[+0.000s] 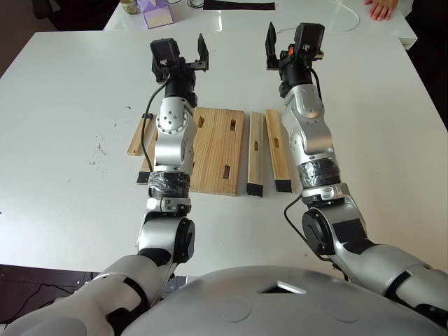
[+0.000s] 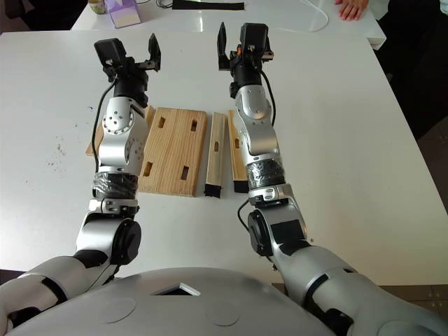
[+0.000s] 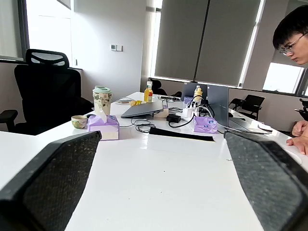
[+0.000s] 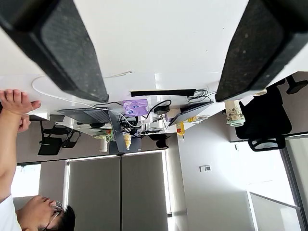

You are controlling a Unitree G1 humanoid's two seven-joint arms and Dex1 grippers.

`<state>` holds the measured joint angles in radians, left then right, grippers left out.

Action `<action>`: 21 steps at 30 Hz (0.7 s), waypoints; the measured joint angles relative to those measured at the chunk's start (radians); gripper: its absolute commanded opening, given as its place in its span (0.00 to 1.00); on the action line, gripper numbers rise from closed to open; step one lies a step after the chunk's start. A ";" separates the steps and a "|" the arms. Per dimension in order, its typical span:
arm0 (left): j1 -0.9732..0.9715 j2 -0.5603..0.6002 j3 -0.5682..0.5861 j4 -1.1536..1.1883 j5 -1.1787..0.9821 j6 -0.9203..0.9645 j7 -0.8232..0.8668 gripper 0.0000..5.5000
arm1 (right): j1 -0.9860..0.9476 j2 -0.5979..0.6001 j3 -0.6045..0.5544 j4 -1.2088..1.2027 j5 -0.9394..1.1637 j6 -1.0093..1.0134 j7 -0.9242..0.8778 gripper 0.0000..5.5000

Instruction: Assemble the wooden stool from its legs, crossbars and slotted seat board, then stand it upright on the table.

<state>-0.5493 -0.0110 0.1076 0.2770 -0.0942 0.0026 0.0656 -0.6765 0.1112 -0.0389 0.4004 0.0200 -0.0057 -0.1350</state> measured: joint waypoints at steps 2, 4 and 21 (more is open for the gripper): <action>0.000 -0.001 -0.004 0.004 0.007 0.006 0.002 0.86 | -0.001 0.001 -0.005 0.006 0.000 0.001 -0.008 0.74; 0.000 -0.003 -0.007 0.004 0.013 0.005 0.014 0.86 | -0.001 0.004 -0.002 0.007 0.000 0.004 -0.007 0.74; -0.075 -0.081 -0.039 -0.010 0.012 -0.012 0.060 0.86 | -0.031 0.010 0.069 0.003 -0.076 -0.023 -0.039 0.74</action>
<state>-0.6243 -0.0920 0.0688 0.2665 -0.0826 -0.0095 0.1259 -0.7076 0.1210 0.0301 0.4035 -0.0565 -0.0291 -0.1737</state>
